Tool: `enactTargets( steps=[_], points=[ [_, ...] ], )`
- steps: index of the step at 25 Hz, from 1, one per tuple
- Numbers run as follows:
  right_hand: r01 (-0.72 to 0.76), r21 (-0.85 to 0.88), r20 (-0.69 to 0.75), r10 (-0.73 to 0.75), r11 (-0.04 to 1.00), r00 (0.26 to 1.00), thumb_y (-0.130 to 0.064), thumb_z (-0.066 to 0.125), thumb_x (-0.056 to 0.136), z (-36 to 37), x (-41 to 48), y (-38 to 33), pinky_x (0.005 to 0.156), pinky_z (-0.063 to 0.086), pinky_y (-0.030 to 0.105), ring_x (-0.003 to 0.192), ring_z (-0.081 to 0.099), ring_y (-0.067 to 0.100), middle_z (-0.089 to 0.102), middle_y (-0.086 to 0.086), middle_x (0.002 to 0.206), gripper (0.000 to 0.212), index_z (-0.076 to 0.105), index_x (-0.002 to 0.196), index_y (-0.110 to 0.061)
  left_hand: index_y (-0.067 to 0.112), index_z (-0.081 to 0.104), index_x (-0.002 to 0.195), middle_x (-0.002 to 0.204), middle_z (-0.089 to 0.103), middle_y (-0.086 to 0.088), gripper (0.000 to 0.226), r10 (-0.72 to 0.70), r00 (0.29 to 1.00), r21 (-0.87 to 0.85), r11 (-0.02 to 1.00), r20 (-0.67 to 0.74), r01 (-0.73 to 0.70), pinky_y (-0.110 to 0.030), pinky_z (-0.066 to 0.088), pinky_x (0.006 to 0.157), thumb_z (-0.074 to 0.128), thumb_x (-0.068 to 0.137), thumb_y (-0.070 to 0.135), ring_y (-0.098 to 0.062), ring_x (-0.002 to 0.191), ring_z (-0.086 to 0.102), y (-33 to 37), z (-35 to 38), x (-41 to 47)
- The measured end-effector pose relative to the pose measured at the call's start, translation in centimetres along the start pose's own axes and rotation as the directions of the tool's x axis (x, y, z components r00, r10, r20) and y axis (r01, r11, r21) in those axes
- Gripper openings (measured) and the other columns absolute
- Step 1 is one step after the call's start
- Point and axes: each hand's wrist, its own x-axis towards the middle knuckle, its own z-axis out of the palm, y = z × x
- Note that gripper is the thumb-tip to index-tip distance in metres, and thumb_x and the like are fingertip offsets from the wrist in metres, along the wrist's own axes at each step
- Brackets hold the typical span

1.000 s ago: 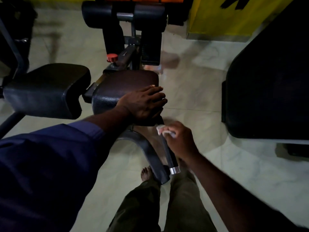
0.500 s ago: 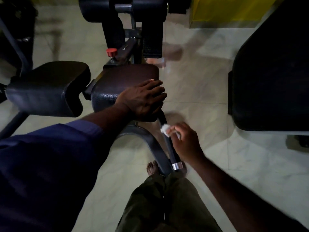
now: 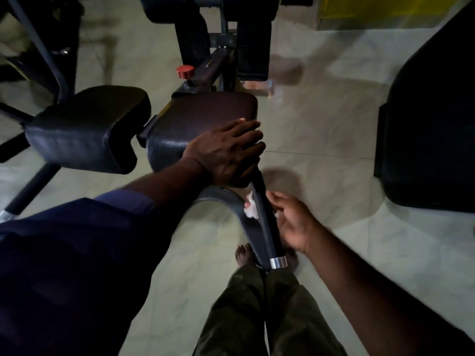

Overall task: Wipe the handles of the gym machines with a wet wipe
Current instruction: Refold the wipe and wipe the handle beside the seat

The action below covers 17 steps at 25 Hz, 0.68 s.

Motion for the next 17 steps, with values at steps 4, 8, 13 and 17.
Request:
enactTargets(
  steps=[4,8,13,17],
  points=[
    [-0.133,0.143,0.114,0.117,0.981,0.987,-0.027,0.052,0.095,1.5,3.9,-2.0,0.095,0.057,0.041,0.096,0.073,0.034,0.073,0.025,0.107,0.041,0.075,0.106,0.005,0.008,0.067,0.123,0.135,0.063,-0.016,0.043,-0.024,0.999,0.021,1.000,0.026,0.024,-0.047,0.033,0.120,0.042,0.105,0.038,-0.036,0.142,0.048,0.0,0.0,0.1],
    [-0.085,0.191,0.095,0.067,0.978,0.993,-0.008,0.049,0.100,-1.7,-0.3,1.7,0.100,0.056,0.039,0.106,0.074,0.032,0.070,0.024,0.124,0.032,0.072,0.119,0.005,0.008,0.068,0.121,0.132,0.064,-0.016,0.042,-0.008,1.000,0.016,1.000,0.003,0.008,-0.048,0.035,0.119,0.044,0.104,0.038,-0.037,0.141,0.049,-0.1,0.1,0.0],
    [0.067,-0.013,0.145,-0.064,0.998,0.987,0.002,0.049,0.099,-2.2,3.1,0.2,0.094,0.057,0.033,0.102,0.070,0.031,0.068,0.024,0.117,0.035,0.061,0.132,0.007,0.008,0.068,0.120,0.132,0.064,-0.017,0.041,-0.018,1.000,0.017,1.000,-0.011,0.018,-0.048,0.034,0.119,0.045,0.104,0.037,-0.038,0.140,0.050,0.0,0.3,0.0],
    [0.309,-0.175,-0.137,-0.334,0.935,0.932,0.006,0.065,0.093,0.5,3.6,-0.8,0.072,0.058,0.026,0.081,0.073,0.016,0.075,0.011,0.098,0.027,0.067,0.120,0.002,0.007,0.069,0.120,0.132,0.064,-0.017,0.040,-0.004,1.000,0.006,1.000,-0.022,0.005,-0.049,0.036,0.119,0.046,0.104,0.036,-0.038,0.140,0.050,-0.1,0.3,-0.1]
  ],
)
